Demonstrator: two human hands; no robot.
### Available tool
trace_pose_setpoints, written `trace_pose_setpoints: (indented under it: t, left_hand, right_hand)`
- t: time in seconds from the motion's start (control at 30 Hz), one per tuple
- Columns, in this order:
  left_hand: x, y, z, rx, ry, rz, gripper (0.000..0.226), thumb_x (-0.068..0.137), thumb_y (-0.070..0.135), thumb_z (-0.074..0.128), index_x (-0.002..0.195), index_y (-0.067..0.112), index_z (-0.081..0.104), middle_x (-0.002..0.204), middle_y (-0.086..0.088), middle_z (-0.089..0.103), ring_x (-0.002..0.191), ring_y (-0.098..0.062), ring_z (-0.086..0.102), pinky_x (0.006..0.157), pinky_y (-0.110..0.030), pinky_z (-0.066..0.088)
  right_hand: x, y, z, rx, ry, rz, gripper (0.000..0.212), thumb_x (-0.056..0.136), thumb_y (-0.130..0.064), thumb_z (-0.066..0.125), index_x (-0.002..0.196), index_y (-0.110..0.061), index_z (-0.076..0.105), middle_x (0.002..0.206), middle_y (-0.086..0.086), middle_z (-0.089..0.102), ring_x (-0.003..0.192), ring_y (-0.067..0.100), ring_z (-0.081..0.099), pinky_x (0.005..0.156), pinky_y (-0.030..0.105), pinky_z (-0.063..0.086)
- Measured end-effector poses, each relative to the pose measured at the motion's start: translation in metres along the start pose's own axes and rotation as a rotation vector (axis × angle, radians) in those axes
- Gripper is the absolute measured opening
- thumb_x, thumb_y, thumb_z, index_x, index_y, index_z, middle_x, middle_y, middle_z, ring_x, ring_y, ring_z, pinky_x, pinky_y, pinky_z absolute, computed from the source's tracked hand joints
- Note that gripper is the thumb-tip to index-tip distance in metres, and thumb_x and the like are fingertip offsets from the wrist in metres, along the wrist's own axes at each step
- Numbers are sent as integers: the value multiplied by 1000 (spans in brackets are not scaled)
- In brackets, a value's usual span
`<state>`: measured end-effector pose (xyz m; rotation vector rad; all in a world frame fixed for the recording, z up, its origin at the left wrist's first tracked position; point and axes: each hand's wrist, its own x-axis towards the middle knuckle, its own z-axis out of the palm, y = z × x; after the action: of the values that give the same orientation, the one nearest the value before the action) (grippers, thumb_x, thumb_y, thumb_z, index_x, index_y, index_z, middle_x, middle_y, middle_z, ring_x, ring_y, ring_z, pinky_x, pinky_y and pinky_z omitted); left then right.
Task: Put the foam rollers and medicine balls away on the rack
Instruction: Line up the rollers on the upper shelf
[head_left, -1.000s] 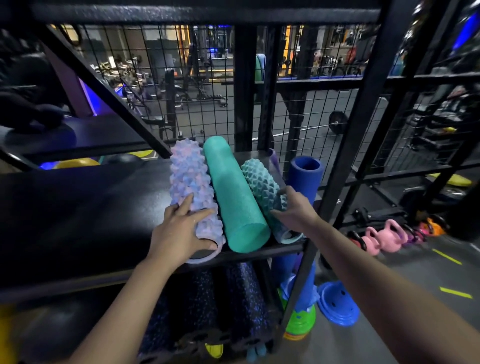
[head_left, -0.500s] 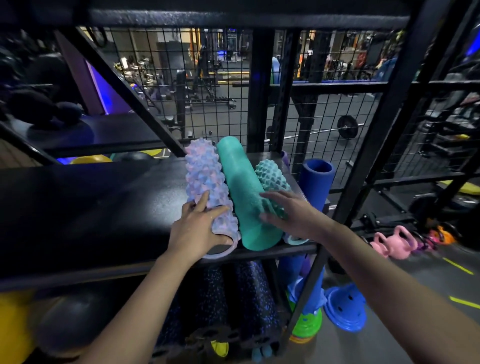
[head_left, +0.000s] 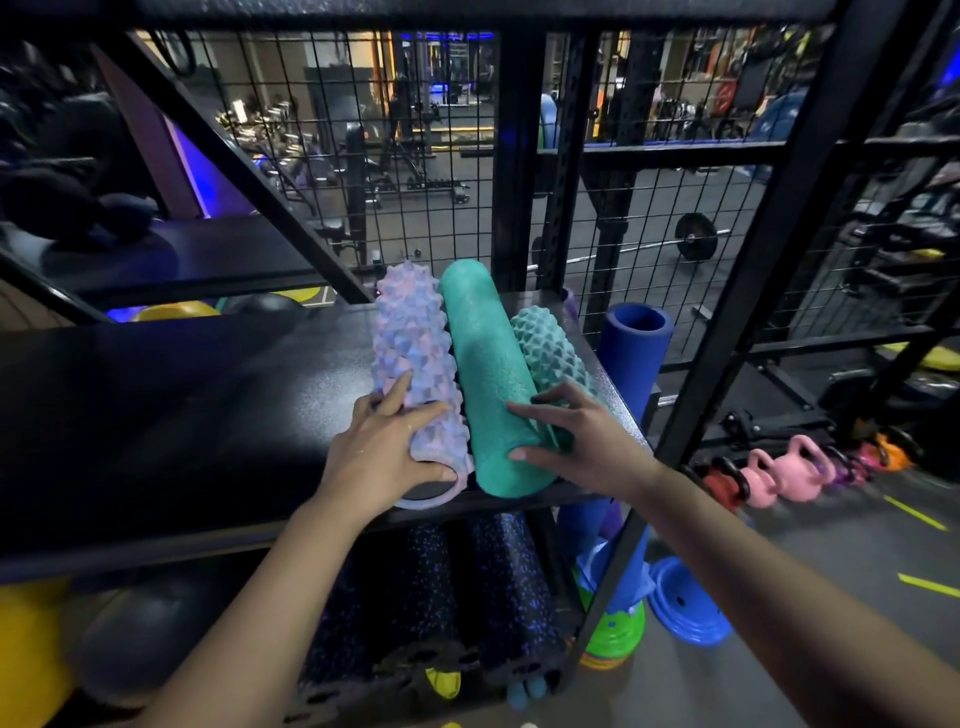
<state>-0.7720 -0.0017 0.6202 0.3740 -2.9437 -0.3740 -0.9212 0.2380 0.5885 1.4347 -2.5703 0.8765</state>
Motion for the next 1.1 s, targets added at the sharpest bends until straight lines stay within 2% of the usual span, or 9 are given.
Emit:
trace_pose_setpoints:
  t: [0.2, 0.37, 0.5, 0.67, 0.77, 0.83, 0.93, 1.0, 1.1]
  left_hand:
    - [-1, 8, 3, -69, 4, -36, 83, 68, 57, 84, 142, 50, 47, 168, 14, 5, 146, -30, 20, 96, -49, 51]
    - [-2, 10, 2, -85, 0, -45, 84, 67, 53, 86, 143, 46, 50, 168, 11, 9, 145, -33, 22, 102, -53, 48]
    - [-3, 16, -1, -53, -10, -52, 84, 68, 53, 86, 144, 45, 49, 168, 10, 11, 144, -33, 24, 101, -50, 49]
    - [-4, 17, -1, -48, -3, -57, 84, 67, 56, 86, 143, 48, 50, 168, 13, 11, 145, -32, 24, 98, -47, 50]
    - [-4, 17, 2, -68, -5, -65, 83, 68, 51, 87, 141, 50, 49, 169, 13, 7, 146, -33, 21, 97, -47, 49]
    - [-4, 17, 4, -112, -8, -65, 83, 69, 47, 88, 142, 50, 48, 169, 15, 3, 147, -32, 17, 100, -47, 46]
    - [-2, 21, 8, -156, -19, -63, 82, 70, 40, 89, 142, 48, 49, 168, 16, -2, 150, -32, 10, 106, -49, 42]
    - [-1, 24, 11, -182, -18, -59, 82, 71, 35, 89, 142, 46, 50, 168, 16, -4, 153, -31, 5, 110, -50, 39]
    - [1, 25, 15, -217, -10, -40, 81, 71, 30, 90, 141, 42, 52, 169, 13, -4, 154, -31, 1, 117, -52, 31]
  right_hand:
    - [-1, 4, -3, 32, 34, -54, 63, 83, -68, 63, 135, -31, 65, 119, 2, 55, 113, 13, 59, 101, 38, 50]
    - [0, 3, -10, 69, -23, -36, 60, 83, -57, 69, 137, -31, 63, 121, 2, 53, 115, 4, 53, 105, 32, 46]
    - [-2, 6, -9, 37, -10, -16, 61, 84, -62, 65, 137, -34, 62, 123, 0, 54, 115, 13, 58, 103, 33, 48]
    - [0, 6, -12, 51, -42, 34, 57, 85, -59, 68, 137, -37, 61, 128, -2, 53, 119, 11, 57, 104, 25, 44]
    - [2, 5, -19, 129, -71, 72, 55, 87, -70, 57, 132, -40, 65, 129, -6, 58, 120, 6, 58, 106, 29, 46]
    - [4, 4, -28, 222, -94, 123, 56, 88, -72, 51, 127, -36, 69, 129, -11, 64, 119, 1, 60, 107, 32, 49]
    - [0, 3, -42, 313, -46, 216, 53, 86, -64, 60, 126, -30, 71, 127, -16, 68, 116, -3, 63, 105, 38, 51]
    - [-6, 7, -49, 171, -33, 216, 54, 84, -54, 73, 132, -29, 67, 140, -8, 60, 129, 8, 55, 111, 42, 45]
    - [-17, 15, -53, -137, -256, 280, 77, 83, -39, 81, 151, -33, 45, 163, 4, 27, 151, 27, 22, 122, 44, 24]
